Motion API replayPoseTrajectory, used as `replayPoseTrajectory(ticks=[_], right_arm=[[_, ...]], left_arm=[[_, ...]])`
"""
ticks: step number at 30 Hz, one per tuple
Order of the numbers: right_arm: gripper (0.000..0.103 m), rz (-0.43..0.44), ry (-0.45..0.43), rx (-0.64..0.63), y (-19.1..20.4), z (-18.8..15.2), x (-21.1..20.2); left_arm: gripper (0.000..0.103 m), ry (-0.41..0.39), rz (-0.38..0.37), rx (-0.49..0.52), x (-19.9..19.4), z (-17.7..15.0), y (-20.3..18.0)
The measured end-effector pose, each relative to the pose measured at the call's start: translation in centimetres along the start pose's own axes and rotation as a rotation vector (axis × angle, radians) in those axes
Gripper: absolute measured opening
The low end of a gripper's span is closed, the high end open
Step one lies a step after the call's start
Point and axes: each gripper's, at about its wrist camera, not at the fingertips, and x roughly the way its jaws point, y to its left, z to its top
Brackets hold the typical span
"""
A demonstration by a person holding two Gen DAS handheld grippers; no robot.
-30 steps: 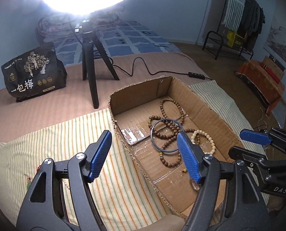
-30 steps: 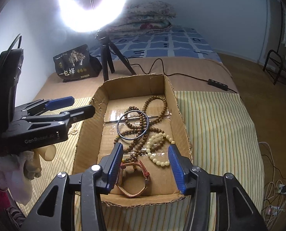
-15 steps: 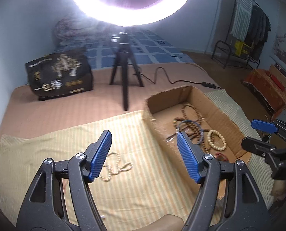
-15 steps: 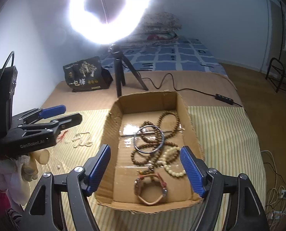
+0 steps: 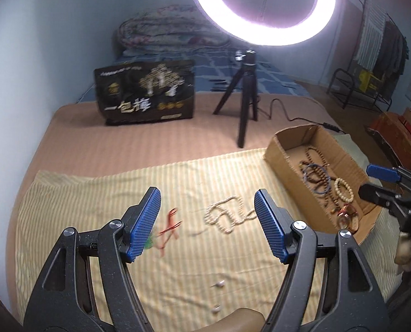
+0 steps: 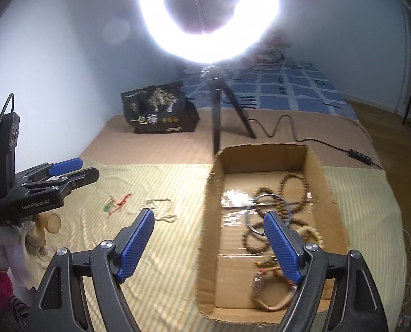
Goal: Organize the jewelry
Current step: 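Withdraw both open tools from the box toward the sheet, then grasp a small pearl earring with the left tool while the right tool approaches the pearl strand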
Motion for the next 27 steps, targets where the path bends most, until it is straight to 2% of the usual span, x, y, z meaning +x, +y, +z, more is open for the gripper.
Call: replayPoseTrajectory(ticks=[11, 17, 27], right_arm=[[0.083, 0.073, 0.059, 0.001, 4.4, 0.9, 4.5], [0.083, 0.084, 0.106, -0.008, 5.8, 0.5, 7.0], [0.082, 0.107, 0.190, -0.056, 8.1, -0.2, 10.4]], left_arm=[[0.072, 0.031, 0.036, -0.056, -0.3, -1.7, 5.9], [0.055, 0.090, 0.019, -0.117, 1.5, -2.8, 8.7], [0.048, 0.169, -0.028, -0.088, 3.6, -5.3, 8.6]])
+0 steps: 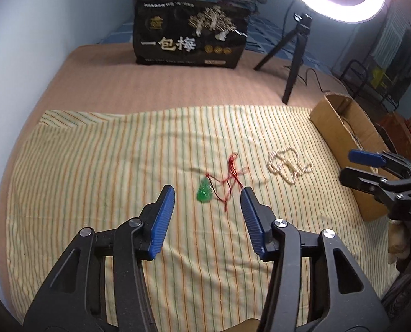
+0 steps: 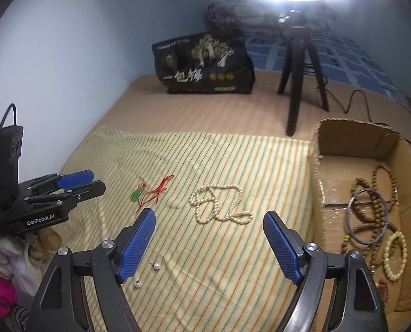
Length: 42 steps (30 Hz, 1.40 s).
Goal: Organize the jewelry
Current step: 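Grasp a small pearl earring with the left tool while the right tool approaches the pearl strand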
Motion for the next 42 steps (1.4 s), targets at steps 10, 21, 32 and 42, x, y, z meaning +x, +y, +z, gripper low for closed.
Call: replayPoseTrajectory(ticks=[10, 21, 32, 42], right_arm=[[0.080, -0.020, 0.055, -0.020, 0.6, -0.4, 2.3], [0.078, -0.068, 0.071, -0.041, 0.9, -0.5, 4.3], [0.085, -0.121, 0.070, -0.021, 0.4, 0.1, 6.1], [0.086, -0.143, 0.065, -0.010, -0.2, 0.4, 7.1]], left_arm=[[0.037, 0.059, -0.047, 0.068, 0.3, -3.0, -1.7], [0.032, 0.117, -0.156, 0.188, 0.0, -5.9, -5.0], [0.029, 0.131, -0.203, 0.254, 0.3, -7.4, -6.8], [0.029, 0.091, -0.153, 0.330, 0.6, -8.3, -7.8]])
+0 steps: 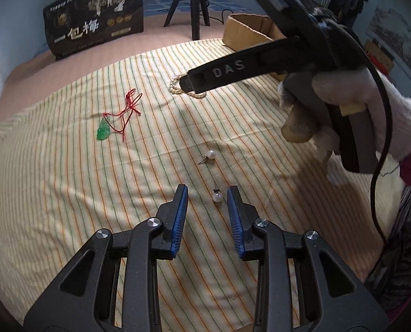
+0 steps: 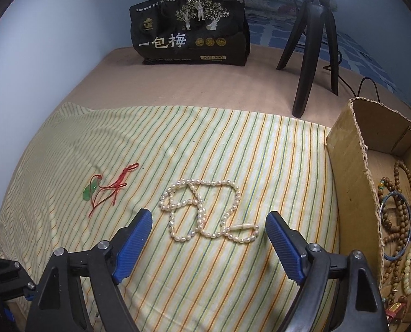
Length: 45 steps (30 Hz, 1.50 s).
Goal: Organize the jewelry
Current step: 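Grasp a small pearl earring with the left tool while the right tool approaches the pearl strand, then grasp the pearl strand with the right tool while the left tool holds the earring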
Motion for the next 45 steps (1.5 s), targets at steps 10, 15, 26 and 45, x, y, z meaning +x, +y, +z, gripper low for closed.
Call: replayPoseTrajectory(ticks=[10, 15, 26, 45], right_arm=[[0.086, -0.012, 0.007, -0.020, 0.6, 0.0, 0.8], [0.086, -0.040, 0.000, -0.039, 0.9, -0.2, 0.9], [0.093, -0.068, -0.013, -0.056, 1.3, -0.3, 1.5], [0.032, -0.042, -0.012, -0.128, 2.1, 0.0, 2.0]], left_arm=[[0.029, -0.010, 0.033, 0.028, 0.3, -0.6, -0.8], [0.029, 0.004, 0.026, 0.041, 0.9, -1.0, -1.2], [0.009, -0.002, 0.059, -0.012, 1.8, -0.7, 0.4], [0.008, -0.011, 0.062, -0.070, 1.5, -0.7, 1.8]])
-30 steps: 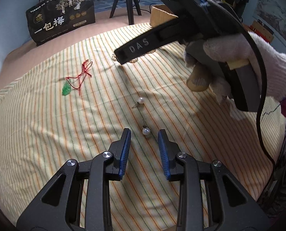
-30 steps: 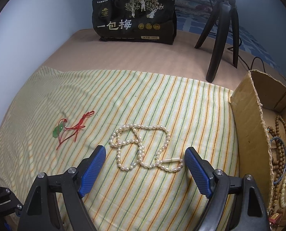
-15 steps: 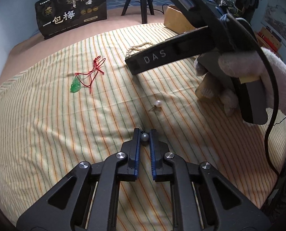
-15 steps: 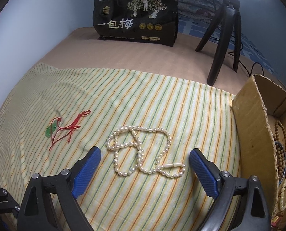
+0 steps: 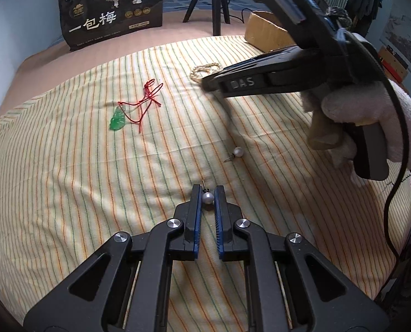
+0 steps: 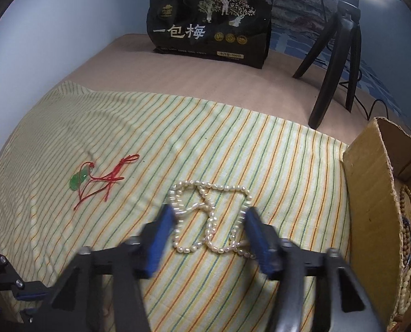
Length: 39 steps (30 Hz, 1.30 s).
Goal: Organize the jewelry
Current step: 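Grasp the pearl strand with the right tool while the left tool holds the earring, then carry the pearl strand and earring to the box and open both tools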
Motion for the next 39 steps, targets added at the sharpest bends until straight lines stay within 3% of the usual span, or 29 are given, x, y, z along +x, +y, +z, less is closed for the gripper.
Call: replayPoseTrajectory(ticks=[1, 3, 5, 13, 23, 32, 39], right_arm=[[0.028, 0.000, 0.001, -0.003, 0.1, 0.0, 0.0], [0.010, 0.004, 0.004, -0.009, 0.2, -0.1, -0.2], [0.006, 0.004, 0.005, -0.014, 0.4, -0.2, -0.3], [0.005, 0.033, -0.009, -0.014, 0.4, -0.4, -1.9], [0.005, 0.086, -0.102, 0.010, 0.1, 0.2, -7.4], [0.005, 0.108, -0.188, 0.027, -0.9, 0.2, -12.4], [0.005, 0.111, -0.252, 0.082, -4.1, -0.8, -17.0]], left_arm=[[0.008, 0.000, 0.002, -0.004, 0.0, 0.0, 0.1], [0.008, 0.002, 0.004, -0.012, -0.1, 0.1, 0.2], [0.007, 0.001, 0.009, -0.016, -0.1, 0.1, 0.3], [0.007, -0.019, 0.030, -0.052, -1.0, 0.6, 1.3], [0.007, -0.097, 0.054, -0.091, -4.4, 1.5, 1.4], [0.007, -0.206, 0.057, -0.088, -7.9, 4.4, -0.4], [0.007, -0.256, 0.033, -0.087, -9.3, 6.7, -2.8]])
